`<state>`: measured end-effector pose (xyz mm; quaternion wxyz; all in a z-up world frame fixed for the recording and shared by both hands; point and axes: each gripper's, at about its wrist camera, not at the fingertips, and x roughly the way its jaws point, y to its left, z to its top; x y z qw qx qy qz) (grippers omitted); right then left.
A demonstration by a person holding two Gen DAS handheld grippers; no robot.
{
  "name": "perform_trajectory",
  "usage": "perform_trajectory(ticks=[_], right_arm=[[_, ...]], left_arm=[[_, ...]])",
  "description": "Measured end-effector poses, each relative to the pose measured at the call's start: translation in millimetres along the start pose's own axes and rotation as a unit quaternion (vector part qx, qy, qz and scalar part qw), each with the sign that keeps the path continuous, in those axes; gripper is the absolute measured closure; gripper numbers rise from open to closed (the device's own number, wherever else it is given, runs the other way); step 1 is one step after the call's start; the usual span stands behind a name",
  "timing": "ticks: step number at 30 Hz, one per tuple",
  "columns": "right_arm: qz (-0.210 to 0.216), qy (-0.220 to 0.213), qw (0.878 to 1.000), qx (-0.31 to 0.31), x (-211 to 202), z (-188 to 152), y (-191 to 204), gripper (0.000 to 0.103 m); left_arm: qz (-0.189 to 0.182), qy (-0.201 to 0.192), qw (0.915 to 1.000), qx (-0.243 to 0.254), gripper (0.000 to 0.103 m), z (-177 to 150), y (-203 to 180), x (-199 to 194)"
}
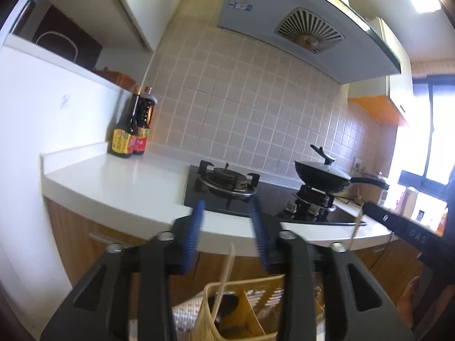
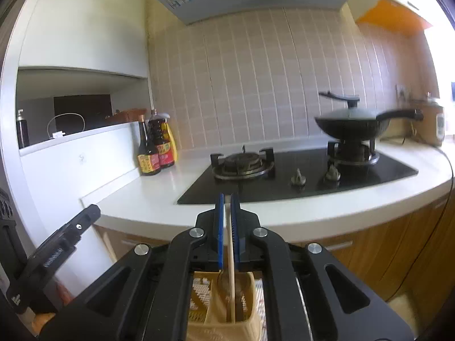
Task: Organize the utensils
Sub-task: 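Open both tools to drop the chopsticks into the basket, then move both tools down to the remaining wooden chopsticks on the tablecloth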
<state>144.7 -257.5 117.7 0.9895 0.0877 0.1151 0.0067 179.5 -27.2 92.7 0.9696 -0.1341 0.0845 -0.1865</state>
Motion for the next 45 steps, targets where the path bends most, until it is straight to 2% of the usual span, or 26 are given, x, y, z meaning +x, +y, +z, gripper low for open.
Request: perform_trajectory(ticks=[1,3,5,7,8,14,19,24,29,32,35,36,39,40,41,42,43,45], right_arm=[[0.004,0.004,1.0,0.004,-2.1,0.2,-1.6,0.098],[0.018,0.022,0.999,0.016,-8.2,0.7,-6.0,0.095],[0.031,0.036,0.998,0.03,-13.6,1.5,-10.8,0.083],[0.03,0.042,0.997,0.05,-24.3,0.8,-17.5,0.051],[0.029,0.04,0.997,0.058,-29.8,0.7,-19.9,0.046],[0.01,0.048,0.996,0.074,-67.5,-4.2,-26.6,0.045],[0.005,0.088,0.995,0.053,-85.8,-12.7,-23.3,0.045],[-0.003,0.154,0.988,0.017,-89.3,-35.3,-15.2,0.045],[0.008,0.242,0.97,-0.004,-75.6,-70.1,-8.8,0.045],[0.018,0.305,0.952,-0.011,-62.8,-95.0,-6.3,0.047],[0.031,0.36,0.932,-0.021,-50.4,-119.2,-2.7,0.062],[0.039,0.378,0.925,-0.025,-46.3,-127.1,-0.9,0.067],[0.051,0.418,0.907,-0.031,-36.5,-147.0,2.8,0.069],[0.053,0.429,0.901,-0.033,-33.2,-153.5,3.9,0.074],[0.053,0.436,0.898,-0.033,-31.1,-157.6,3.7,0.075],[0.054,0.445,0.894,-0.033,-28.5,-161.9,3.4,0.077],[0.057,0.455,0.888,-0.031,-25.3,-167.2,3.2,0.078],[0.056,0.468,0.882,-0.028,-20.2,-174.2,2.6,0.078]], left_arm=[[-0.005,0.002,0.9999,-0.009,0.054,2.0,3.1,-6.1],[-0.021,0.011,0.9995,-0.023,0.051,6.7,8.4,-17.8],[-0.028,0.02,0.999,-0.029,0.048,10.8,10.0,-29.6],[-0.033,0.034,0.9986,-0.021,0.04,13.1,8.3,-38.9],[-0.034,0.04,0.9985,-0.011,0.039,14.7,6.3,-44.6],[-0.039,0.084,0.9957,-0.012,0.038,15.6,0.7,-72.1],[-0.036,0.137,0.9898,-0.012,0.037,1.9,-4.1,-87.9],[-0.016,0.201,0.9795,-0.001,0.037,-24.2,-6.5,-92.6],[0.014,0.279,0.9601,0.003,0.038,-61.2,0.6,-81.7],[0.019,0.349,0.937,-0.014,0.044,-95.5,12.1,-66.8],[0.014,0.407,0.9122,-0.046,0.053,-127.4,25.4,-50.3],[0.017,0.429,0.9014,-0.054,0.059,-139.8,30.0,-43.8],[0.022,0.462,0.8846,-0.062,0.062,-162.8,35.9,-33.0],[0.025,0.466,0.8821,-0.062,0.063,-167.5,37.0,-31.3],[0.026,0.46,0.8857,-0.057,0.063,-167.5,35.8,-32.5],[0.033,0.461,0.8857,-0.042,0.065,-167.9,33.5,-31.5],[0.038,0.463,0.8847,-0.033,0.07,-168.7,32.1,-30.7],[0.041,0.467,0.883,-0.02,0.071,-169.5,28.3,-27.9]])
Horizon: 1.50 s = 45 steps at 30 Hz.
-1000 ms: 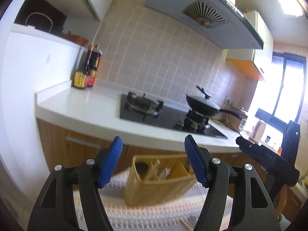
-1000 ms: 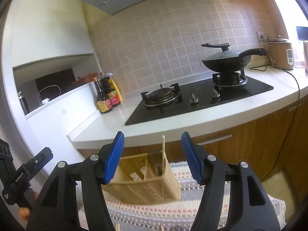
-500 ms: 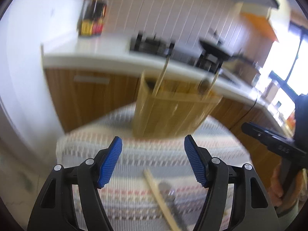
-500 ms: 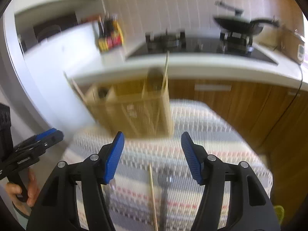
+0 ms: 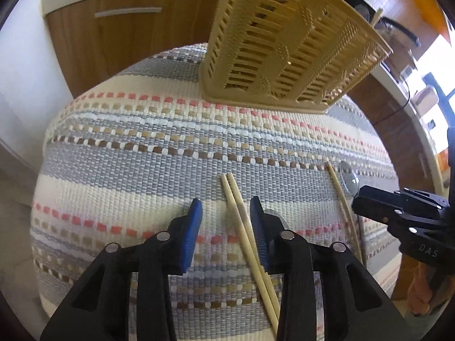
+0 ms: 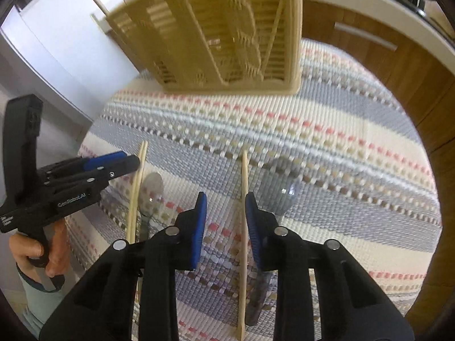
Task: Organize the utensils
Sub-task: 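Move both tools down to the remaining wooden chopsticks on the tablecloth, then grasp a pair of wooden chopsticks with the left tool while the right tool grasps one chopstick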
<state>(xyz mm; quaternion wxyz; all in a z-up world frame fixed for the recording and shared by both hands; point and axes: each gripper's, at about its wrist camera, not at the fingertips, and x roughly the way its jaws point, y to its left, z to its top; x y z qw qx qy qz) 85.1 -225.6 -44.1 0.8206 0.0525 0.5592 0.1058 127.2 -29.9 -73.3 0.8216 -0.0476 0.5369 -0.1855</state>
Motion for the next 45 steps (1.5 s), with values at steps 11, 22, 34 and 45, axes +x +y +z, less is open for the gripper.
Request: perform_trajectory(ticks=[11,22,34,45], right_arm=[[-0.05,0.044,0.998,-0.011,25.6,1.0,9.2,0.084],[-0.071,0.051,0.996,-0.01,30.2,2.9,17.1,0.099],[-0.043,0.062,0.997,0.005,18.7,-0.6,-9.2,0.099],[-0.019,0.092,0.996,0.01,21.0,9.2,-9.7,0.098]], left_arm=[[0.057,0.009,0.9969,0.054,0.066,5.3,-32.1,12.7],[0.124,-0.002,0.9863,0.109,0.089,-0.4,-55.7,19.7],[0.047,0.028,0.989,0.137,0.092,-2.4,-20.3,3.5],[0.054,0.095,0.9799,0.166,0.075,-19.2,-13.9,-9.7]])
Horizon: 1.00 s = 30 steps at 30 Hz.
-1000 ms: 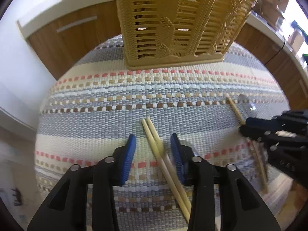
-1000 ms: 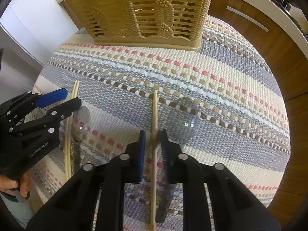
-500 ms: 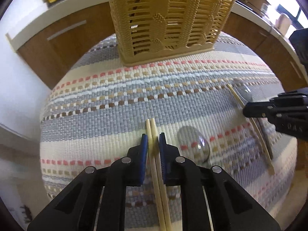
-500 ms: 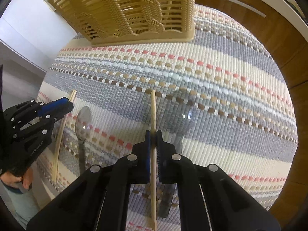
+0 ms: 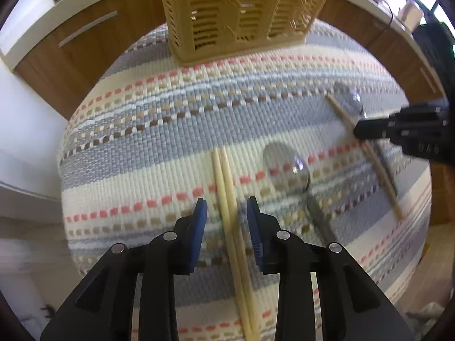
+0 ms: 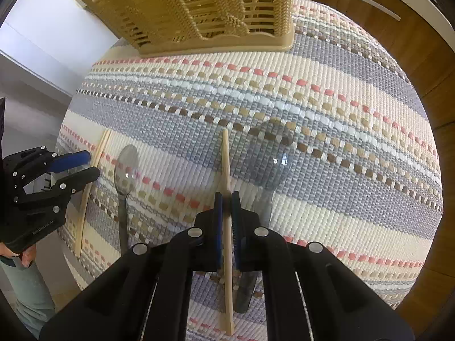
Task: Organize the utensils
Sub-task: 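Grasp a pair of wooden chopsticks with the left tool while the right tool grasps one chopstick, then lift the chopsticks with both tools and carry them over the basket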
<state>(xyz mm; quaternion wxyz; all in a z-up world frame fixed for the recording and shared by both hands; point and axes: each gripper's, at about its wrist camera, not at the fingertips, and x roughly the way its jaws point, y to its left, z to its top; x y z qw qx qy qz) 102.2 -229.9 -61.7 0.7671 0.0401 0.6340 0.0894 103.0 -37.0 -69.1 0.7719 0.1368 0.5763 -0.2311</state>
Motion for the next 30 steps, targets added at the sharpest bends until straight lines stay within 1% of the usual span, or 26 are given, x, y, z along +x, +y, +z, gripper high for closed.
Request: perform_trajectory(ticks=[2,5,7,9,11,13,15,18,20,21,22,23,24,25,26,28,30], right_arm=[[-0.008,0.004,1.0,-0.011,-0.2,-0.2,2.9,0.098],[-0.021,0.012,0.999,-0.022,1.4,-3.5,9.7,0.097],[-0.022,0.018,0.999,-0.026,1.7,-3.5,12.4,0.092],[-0.028,0.021,0.999,-0.032,1.7,-1.8,15.1,0.092],[-0.032,0.027,0.998,-0.037,1.8,-0.1,18.6,0.089],[-0.029,0.031,0.998,-0.04,2.8,0.9,20.0,0.083],[-0.033,0.031,0.998,-0.041,3.8,3.0,23.5,0.083],[-0.048,0.026,0.997,-0.05,10.1,1.3,35.0,0.083],[-0.065,0.02,0.996,-0.061,15.9,-3.8,42.9,0.085],[-0.077,0.017,0.995,-0.065,20.1,-7.5,51.6,0.09],[-0.087,0.013,0.994,-0.07,20.0,-12.6,59.3,0.091],[-0.091,0.009,0.993,-0.079,20.6,-14.5,63.6,0.094],[-0.088,0.008,0.992,-0.085,21.3,-15.1,66.0,0.097],[-0.088,0.007,0.992,-0.088,21.5,-15.9,67.2,0.098],[-0.085,0.001,0.992,-0.091,21.2,-17.2,68.4,0.098],[-0.077,-0.007,0.993,-0.094,20.2,-20.1,69.5,0.098],[-0.055,-0.02,0.994,-0.093,12.6,-25.3,65.8,0.098]], left_arm=[[0.009,0.005,0.9999,0.009,0.075,-3.5,-5.3,0.5],[0.034,0.002,0.9991,0.027,0.075,-5.6,-16.3,1.4],[0.044,0.003,0.9985,0.033,0.077,-3.7,-26.8,4.3],[0.045,0.003,0.9983,0.036,0.079,-5.3,-30.0,3.9],[0.042,0.005,0.9985,0.034,0.079,-6.6,-33.5,3.9],[0.033,0.007,0.999,0.029,0.079,-6.3,-32.0,1.7],[0.025,0.009,0.9993,0.024,0.079,-1.5,-33.0,5.4],[0.025,0.008,0.9993,0.025,0.079,-2.1,-28.5,4.8],[0.037,0.006,0.9988,0.031,0.08,-3.1,-29.8,4.7],[0.044,0.003,0.9984,0.035,0.083,-3.9,-31.8,4.0],[0.045,0.001,0.9983,0.038,0.091,-5.0,-35.5,3.6],[0.056,-0.002,0.9976,0.041,0.092,-7.2,-40.5,1.9],[0.074,-0.01,0.9959,0.051,0.092,-9.7,-46.6,1.4],[0.086,-0.016,0.9945,0.058,0.093,-11.5,-52.9,3.1],[0.091,-0.02,0.9939,0.059,0.093,-12.7,-54.5,2.8],[0.084,-0.032,0.9949,0.045,0.093,-15.2,-53.6,-1.7],[0.067,-0.067,0.9949,0.033,0.093,-18.2,-48.7,-13.8]])
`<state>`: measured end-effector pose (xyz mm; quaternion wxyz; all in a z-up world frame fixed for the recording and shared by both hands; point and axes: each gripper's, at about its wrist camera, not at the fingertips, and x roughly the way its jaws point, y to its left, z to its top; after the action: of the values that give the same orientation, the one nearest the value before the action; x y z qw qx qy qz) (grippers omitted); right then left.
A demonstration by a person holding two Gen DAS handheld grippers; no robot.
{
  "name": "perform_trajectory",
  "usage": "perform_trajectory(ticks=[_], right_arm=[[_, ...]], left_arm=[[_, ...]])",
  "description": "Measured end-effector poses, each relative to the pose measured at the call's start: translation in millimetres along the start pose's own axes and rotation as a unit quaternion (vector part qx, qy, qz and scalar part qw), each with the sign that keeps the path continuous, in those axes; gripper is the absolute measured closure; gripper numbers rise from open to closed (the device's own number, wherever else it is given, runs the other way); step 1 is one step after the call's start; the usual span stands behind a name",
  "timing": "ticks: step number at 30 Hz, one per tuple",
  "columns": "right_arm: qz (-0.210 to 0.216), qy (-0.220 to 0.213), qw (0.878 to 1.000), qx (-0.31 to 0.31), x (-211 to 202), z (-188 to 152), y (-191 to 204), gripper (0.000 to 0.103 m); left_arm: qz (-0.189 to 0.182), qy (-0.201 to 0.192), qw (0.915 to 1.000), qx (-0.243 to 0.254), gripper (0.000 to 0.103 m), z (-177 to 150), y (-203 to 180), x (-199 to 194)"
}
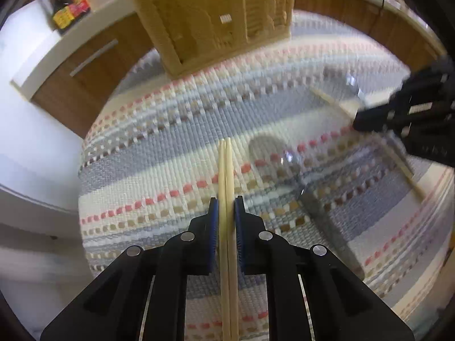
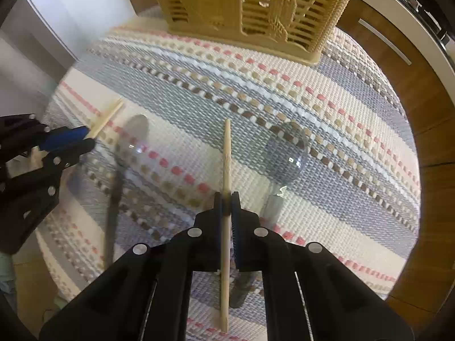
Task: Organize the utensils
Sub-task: 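Lift the chopsticks with both tools and carry them over the basket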
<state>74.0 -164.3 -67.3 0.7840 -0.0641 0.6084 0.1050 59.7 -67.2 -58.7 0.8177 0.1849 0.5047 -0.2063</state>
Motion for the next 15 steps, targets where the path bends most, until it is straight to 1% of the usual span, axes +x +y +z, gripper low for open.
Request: perform_trajectory(ticks=[1,3,4,6,9,10,11,13,14,15], right_arm=[[0.008,-0.009,1.0,0.0,-8.4,-5.1,-6.3,0.098],[0.03,-0.041,0.999,0.006,-22.1,-11.2,-8.1,0.098],[0.037,-0.054,0.998,0.009,-27.7,-13.5,-9.9,0.098],[0.057,-0.089,0.994,0.017,-42.6,-20.5,-13.7,0.098],[0.087,-0.146,0.985,0.023,-67.1,-28.3,-18.1,0.098],[0.094,-0.161,0.982,0.022,-73.7,-29.4,-21.1,0.098],[0.109,-0.183,0.977,0.02,-85.1,-30.5,-21.9,0.098],[0.16,-0.207,0.965,0.024,-102.0,-24.5,-27.7,0.098],[0.172,-0.218,0.96,0.026,-109.5,-20.2,-34.3,0.098],[0.176,-0.232,0.956,0.025,-118.6,-15.6,-37.1,0.098]], left_arm=[[-0.007,-0.013,0.9999,-0.007,0.093,-0.8,3.3,-5.3],[-0.031,-0.049,0.9979,-0.029,0.093,-3.0,13.1,-22.6],[-0.037,-0.065,0.9966,-0.035,0.093,-4.1,16.1,-30.8],[-0.047,-0.11,0.9919,-0.043,0.093,-4.8,24.2,-53.3],[-0.061,-0.162,0.9836,-0.05,0.093,-3.4,28.9,-80.2],[-0.065,-0.184,0.9793,-0.055,0.093,-1.8,30.9,-91.2],[-0.069,-0.203,0.975,-0.059,0.093,0.0,31.0,-101.8],[-0.073,-0.24,0.9653,-0.074,0.093,6.8,37.8,-116.9],[-0.078,-0.257,0.9598,-0.08,0.093,11.5,41.4,-123.8],[-0.083,-0.282,0.9519,-0.085,0.093,17.5,44.9,-135.3]])
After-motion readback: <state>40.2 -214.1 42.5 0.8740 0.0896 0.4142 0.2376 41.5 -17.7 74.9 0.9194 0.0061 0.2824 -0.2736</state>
